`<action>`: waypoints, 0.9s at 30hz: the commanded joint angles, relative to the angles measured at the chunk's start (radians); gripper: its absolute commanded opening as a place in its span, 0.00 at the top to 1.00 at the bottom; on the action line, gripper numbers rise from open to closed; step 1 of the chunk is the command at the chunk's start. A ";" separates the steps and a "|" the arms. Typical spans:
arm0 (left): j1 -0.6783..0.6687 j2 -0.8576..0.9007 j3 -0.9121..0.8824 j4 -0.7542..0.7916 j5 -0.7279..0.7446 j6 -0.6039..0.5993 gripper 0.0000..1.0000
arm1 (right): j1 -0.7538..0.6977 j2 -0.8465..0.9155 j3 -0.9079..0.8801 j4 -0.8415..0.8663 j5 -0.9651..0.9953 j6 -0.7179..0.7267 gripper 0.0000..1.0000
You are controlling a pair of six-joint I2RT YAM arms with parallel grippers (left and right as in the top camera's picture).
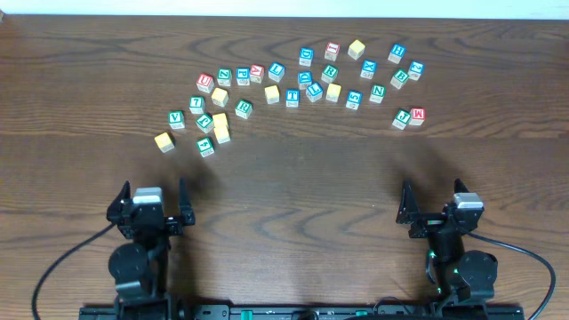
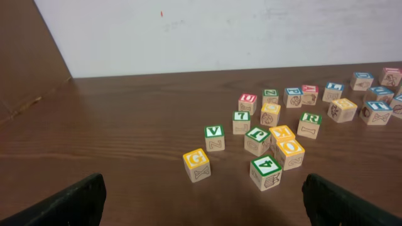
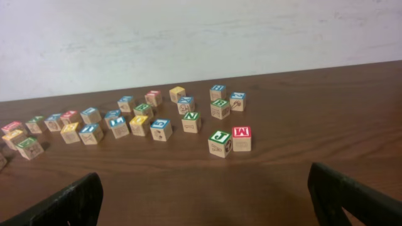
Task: Spell out ROBOT
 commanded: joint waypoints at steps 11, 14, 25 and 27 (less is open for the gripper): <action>0.002 0.677 0.551 -0.030 0.217 -0.003 0.02 | -0.008 -0.006 -0.003 -0.003 0.006 -0.010 0.01; 0.002 0.818 0.719 -0.163 0.276 -0.003 0.02 | -0.008 -0.006 -0.003 -0.003 0.007 -0.010 0.01; 0.001 1.161 1.093 -0.574 0.327 -0.003 0.02 | -0.008 -0.006 -0.003 0.039 0.003 -0.006 0.01; 0.001 1.169 1.093 -0.574 0.327 -0.003 0.02 | -0.008 -0.006 -0.003 0.052 0.003 -0.007 0.01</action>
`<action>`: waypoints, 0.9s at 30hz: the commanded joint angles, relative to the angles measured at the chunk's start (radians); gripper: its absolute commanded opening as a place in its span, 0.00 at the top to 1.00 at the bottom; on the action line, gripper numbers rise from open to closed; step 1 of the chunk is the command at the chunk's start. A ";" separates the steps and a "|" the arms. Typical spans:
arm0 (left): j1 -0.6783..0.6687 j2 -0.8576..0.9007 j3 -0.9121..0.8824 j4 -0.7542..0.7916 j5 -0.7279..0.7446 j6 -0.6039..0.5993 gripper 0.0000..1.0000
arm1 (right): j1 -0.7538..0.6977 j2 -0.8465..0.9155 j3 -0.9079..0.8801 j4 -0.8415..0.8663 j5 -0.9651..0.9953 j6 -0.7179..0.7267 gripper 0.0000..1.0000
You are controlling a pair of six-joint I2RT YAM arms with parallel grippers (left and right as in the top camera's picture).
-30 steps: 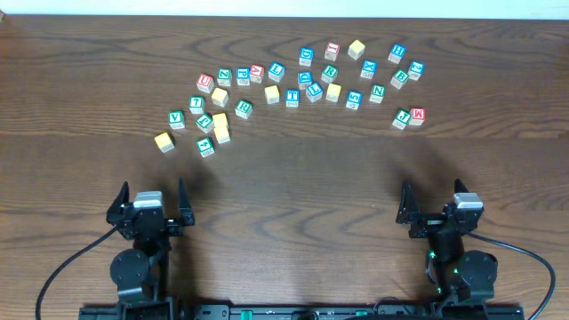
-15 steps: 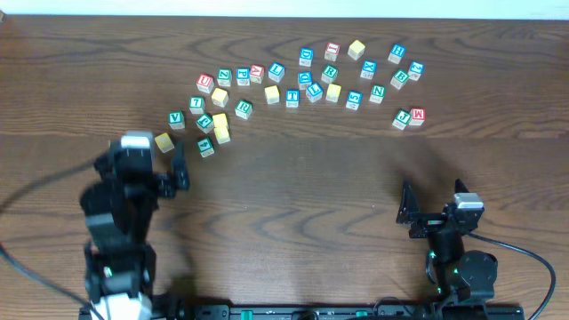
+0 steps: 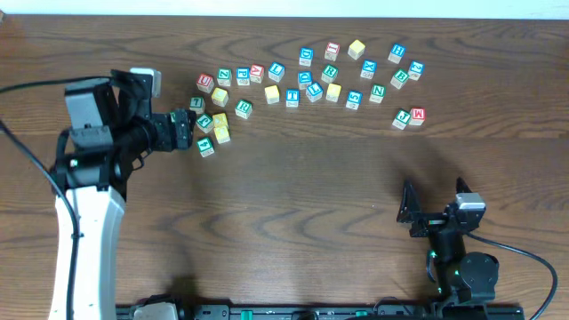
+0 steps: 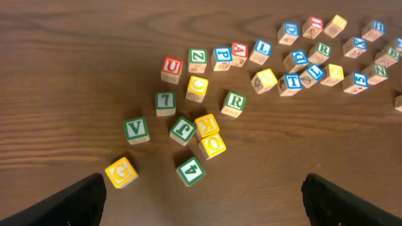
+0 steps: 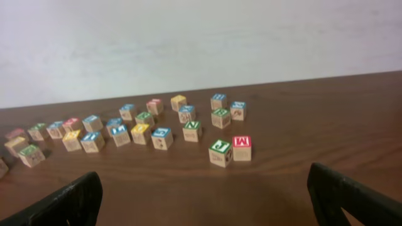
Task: Spell out ROBOT
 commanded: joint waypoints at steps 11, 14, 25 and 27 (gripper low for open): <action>0.000 0.011 0.030 0.012 0.022 -0.063 0.02 | -0.007 0.051 0.052 0.087 -0.164 -0.010 0.01; -0.005 0.011 0.057 -0.012 0.021 -0.062 0.02 | -0.007 0.161 0.144 0.086 -0.165 -0.028 0.01; -0.138 0.013 0.333 -0.152 -0.158 -0.060 0.02 | -0.006 0.855 0.772 -0.084 -0.309 -0.067 0.01; -0.161 0.018 0.361 -0.153 -0.187 -0.064 0.02 | -0.006 0.985 0.921 -0.168 -0.349 -0.068 0.01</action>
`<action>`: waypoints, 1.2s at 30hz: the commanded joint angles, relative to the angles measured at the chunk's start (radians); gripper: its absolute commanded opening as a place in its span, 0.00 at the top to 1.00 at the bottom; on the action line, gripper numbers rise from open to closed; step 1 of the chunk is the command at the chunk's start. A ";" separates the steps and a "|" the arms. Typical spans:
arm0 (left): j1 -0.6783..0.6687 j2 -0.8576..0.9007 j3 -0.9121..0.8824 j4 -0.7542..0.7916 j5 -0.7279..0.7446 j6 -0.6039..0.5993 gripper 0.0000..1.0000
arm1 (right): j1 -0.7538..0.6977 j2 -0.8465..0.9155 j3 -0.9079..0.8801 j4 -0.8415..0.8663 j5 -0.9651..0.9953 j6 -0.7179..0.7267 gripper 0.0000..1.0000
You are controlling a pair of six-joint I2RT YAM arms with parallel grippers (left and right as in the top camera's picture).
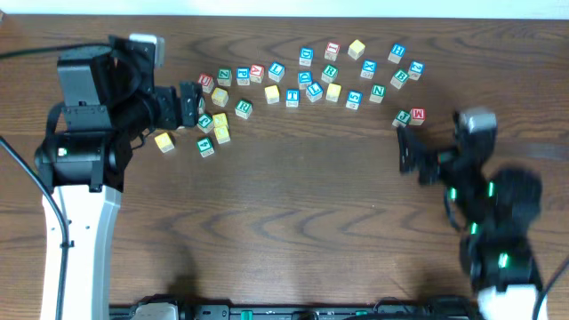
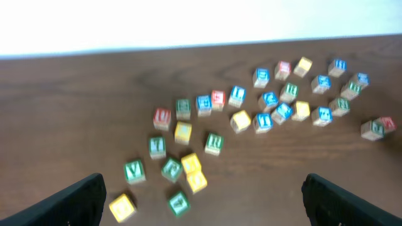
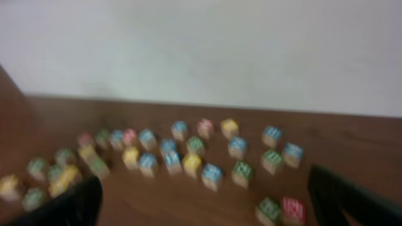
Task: Spell out ROBOT
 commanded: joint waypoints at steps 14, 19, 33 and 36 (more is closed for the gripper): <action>-0.079 0.407 0.621 -0.263 -0.129 0.002 0.02 | 0.112 0.930 1.286 -0.787 -0.084 -0.105 0.01; -0.125 0.626 0.873 -0.370 -0.170 0.002 0.02 | 0.164 1.225 1.611 -0.919 -0.085 -0.104 0.01; -0.160 0.887 0.877 -0.306 -0.180 -0.002 0.02 | 0.238 1.550 1.658 -0.812 -0.062 -0.063 0.01; -0.160 0.908 0.874 -0.314 -0.180 -0.002 0.02 | 0.238 1.568 1.658 -0.820 -0.058 -0.066 0.01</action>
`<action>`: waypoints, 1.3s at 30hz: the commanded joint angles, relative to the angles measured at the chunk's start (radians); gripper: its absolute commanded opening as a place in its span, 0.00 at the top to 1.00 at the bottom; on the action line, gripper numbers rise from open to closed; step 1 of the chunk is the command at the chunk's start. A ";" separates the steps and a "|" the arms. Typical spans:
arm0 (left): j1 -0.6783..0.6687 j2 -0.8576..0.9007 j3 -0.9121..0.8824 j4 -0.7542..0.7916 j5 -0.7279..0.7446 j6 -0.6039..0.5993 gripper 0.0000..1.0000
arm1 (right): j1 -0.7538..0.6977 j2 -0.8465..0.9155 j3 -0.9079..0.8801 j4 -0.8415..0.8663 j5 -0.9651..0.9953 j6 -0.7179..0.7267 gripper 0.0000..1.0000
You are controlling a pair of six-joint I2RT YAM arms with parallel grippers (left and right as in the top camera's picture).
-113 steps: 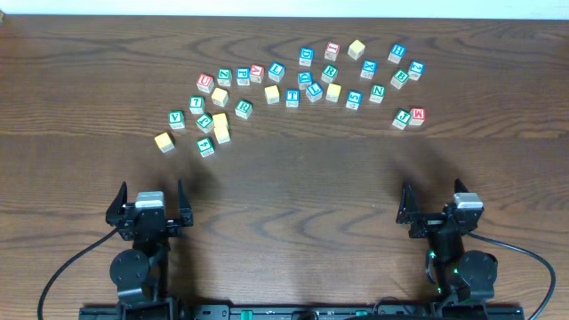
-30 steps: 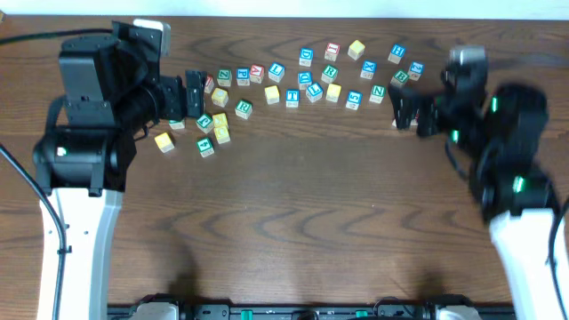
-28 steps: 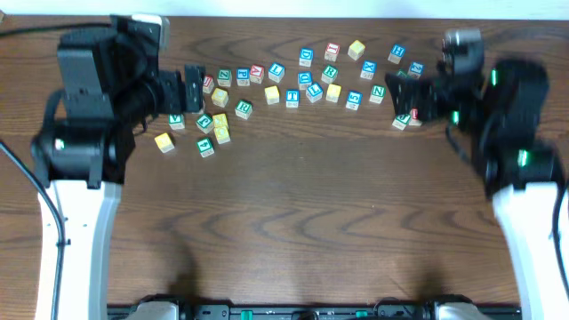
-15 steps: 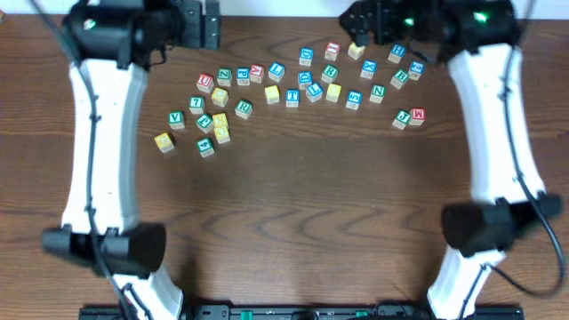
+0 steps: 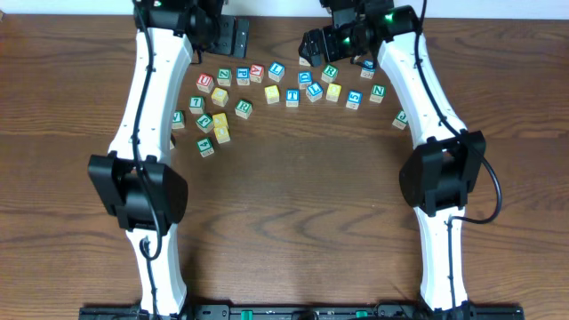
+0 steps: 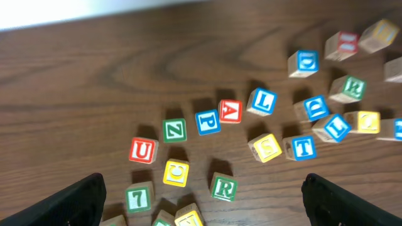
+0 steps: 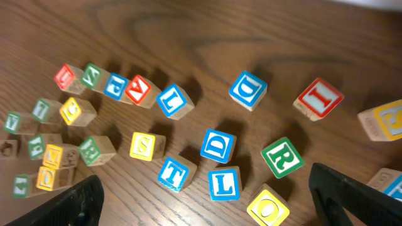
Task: Spell out ROBOT
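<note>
Wooden letter blocks lie scattered on the brown table [image 5: 293, 204]. In the right wrist view a green R [image 7: 282, 157], a yellow O [image 7: 269, 210] and a blue T [image 7: 174, 174] lie close together. The left wrist view shows another green R [image 6: 223, 187], the blue T [image 6: 303, 147] and the yellow O [image 6: 364, 120]. No B block can be made out. My left gripper [image 5: 233, 34] hangs open over the far left of the blocks. My right gripper [image 5: 313, 43] hangs open over the far middle. Neither holds anything.
Other blocks around them include a red U [image 6: 142, 150], a green Z [image 6: 174, 130], a red A [image 6: 230, 111], a blue L [image 7: 224, 183] and a blue D [image 7: 218, 145]. Both white arms stretch across the table from its near edge.
Both arms have reached far forward and now hang over the back rows of blocks, cameras looking down. Both grippers are still open. No block has moved.
Both arms were folded at the near edge, grippers open. Then the left arm stood raised at the left of the blocks. Then the right arm was up near the M and J blocks. Now both hover over the far blocks.
</note>
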 commanded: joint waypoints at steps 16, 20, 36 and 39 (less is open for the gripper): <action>-0.001 0.002 0.020 -0.041 -0.140 0.011 0.02 | 0.027 0.028 -0.071 0.000 0.407 0.569 0.33; 0.008 -0.001 0.020 -0.041 -0.140 0.005 0.01 | 0.041 0.028 -0.135 0.076 0.405 0.571 0.38; 0.073 -0.001 0.020 -0.045 -0.139 -0.088 0.02 | 0.053 0.032 -0.352 0.359 0.404 0.525 0.43; 0.073 -0.001 0.020 -0.045 -0.139 -0.088 0.02 | 0.054 0.033 -0.355 0.363 0.410 0.521 0.43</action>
